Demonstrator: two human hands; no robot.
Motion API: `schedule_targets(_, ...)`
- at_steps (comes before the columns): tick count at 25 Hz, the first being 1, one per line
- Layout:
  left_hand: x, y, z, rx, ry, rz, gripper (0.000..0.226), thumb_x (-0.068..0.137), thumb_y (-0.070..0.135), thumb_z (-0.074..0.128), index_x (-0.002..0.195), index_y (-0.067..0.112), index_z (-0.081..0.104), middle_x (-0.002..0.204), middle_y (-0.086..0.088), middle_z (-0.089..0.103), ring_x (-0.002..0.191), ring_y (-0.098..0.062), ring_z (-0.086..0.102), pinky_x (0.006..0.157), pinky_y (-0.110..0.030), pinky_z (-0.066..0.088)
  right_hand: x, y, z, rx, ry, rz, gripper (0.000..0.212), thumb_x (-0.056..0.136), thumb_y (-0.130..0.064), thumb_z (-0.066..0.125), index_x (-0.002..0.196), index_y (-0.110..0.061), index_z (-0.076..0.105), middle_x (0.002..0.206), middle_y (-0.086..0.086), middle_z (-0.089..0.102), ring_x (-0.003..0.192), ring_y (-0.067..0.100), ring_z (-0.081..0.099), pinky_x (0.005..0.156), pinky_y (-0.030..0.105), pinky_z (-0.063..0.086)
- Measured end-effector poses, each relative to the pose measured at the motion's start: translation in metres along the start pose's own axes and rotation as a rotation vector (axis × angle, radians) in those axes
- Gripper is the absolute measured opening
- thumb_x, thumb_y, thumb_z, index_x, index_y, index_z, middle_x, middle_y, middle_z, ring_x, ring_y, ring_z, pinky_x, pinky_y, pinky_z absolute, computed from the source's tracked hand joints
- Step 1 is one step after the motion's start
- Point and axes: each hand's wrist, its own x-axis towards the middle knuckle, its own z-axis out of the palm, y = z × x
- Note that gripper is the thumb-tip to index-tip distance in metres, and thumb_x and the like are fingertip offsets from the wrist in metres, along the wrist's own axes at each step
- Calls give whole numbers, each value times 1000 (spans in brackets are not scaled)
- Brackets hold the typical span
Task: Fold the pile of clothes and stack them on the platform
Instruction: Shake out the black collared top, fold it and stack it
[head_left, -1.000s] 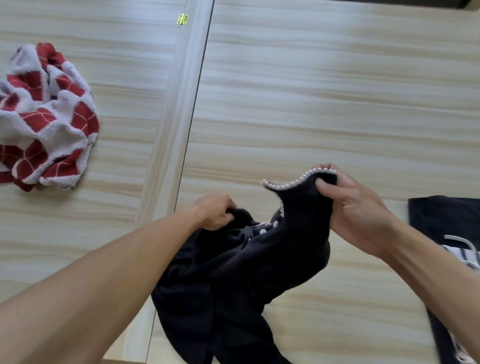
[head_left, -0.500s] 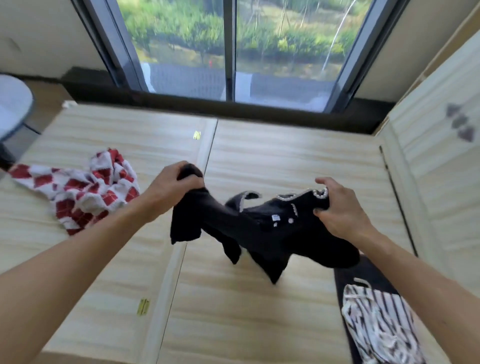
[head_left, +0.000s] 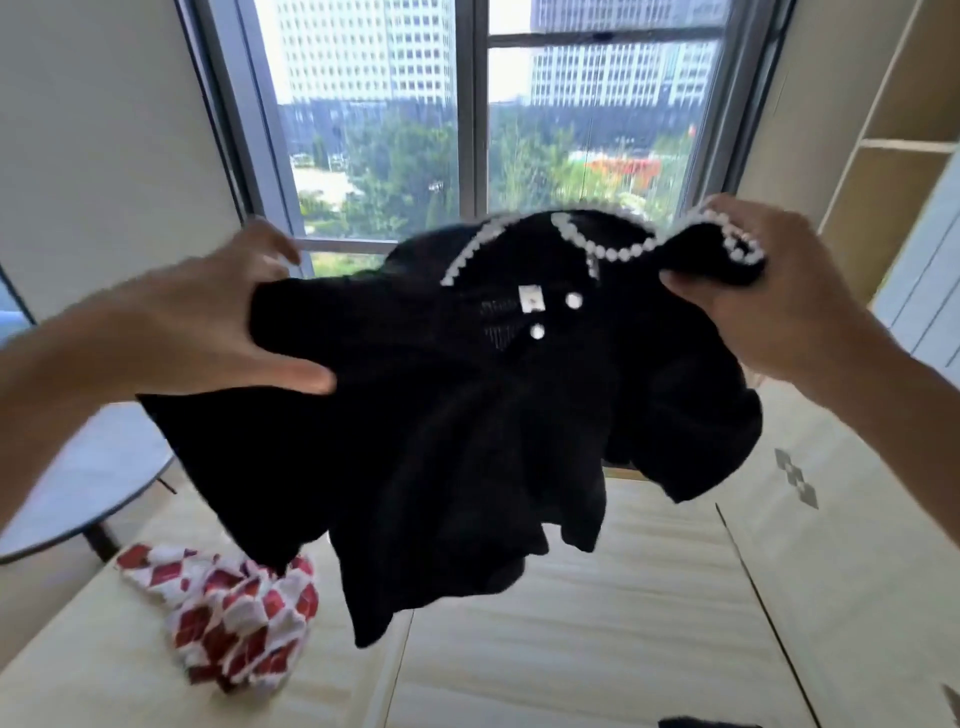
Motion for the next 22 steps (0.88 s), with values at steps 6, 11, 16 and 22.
schedule_targets(6, 1, 25, 92, -774, -166, -175, 3, 83, 4, 72, 81, 5, 70, 74, -11, 67, 55, -6, 67, 52, -14, 50, -5, -8, 23, -14, 17, -21, 22, 82, -7, 76, 88, -20, 59, 78, -16, 61, 72, -8, 55, 65, 11, 40)
schedule_targets(11, 31, -57, 103, -1151, 0, -291, 34, 101, 15, 50, 113, -14, 60, 61, -2, 70, 51, -14, 66, 50, -24, 55, -33, 23, 16, 204, 210, 142, 12, 82, -26, 75, 87, -21, 65, 84, -1, 68, 80, 14, 64, 76, 40, 53)
schedule_targets(16, -18, -20, 117, -1100, 20, 86, 27, 86, 18, 64, 68, 30, 80, 59, 14, 69, 51, 0, 65, 47, -17, 52, -74, 11, 17, 129, 74, 127, 21, 83, -18, 77, 91, -3, 64, 86, 10, 70, 78, 16, 64, 75, 38, 51)
schedule_targets(22, -51, -28, 160, -739, 81, 366, 18, 93, 6, 62, 84, 22, 62, 68, 23, 56, 64, 7, 46, 58, -14, 39, -146, 10, 20, 271, -444, 373, 36, 57, -27, 75, 89, -19, 60, 77, -23, 68, 70, -8, 61, 68, 17, 49)
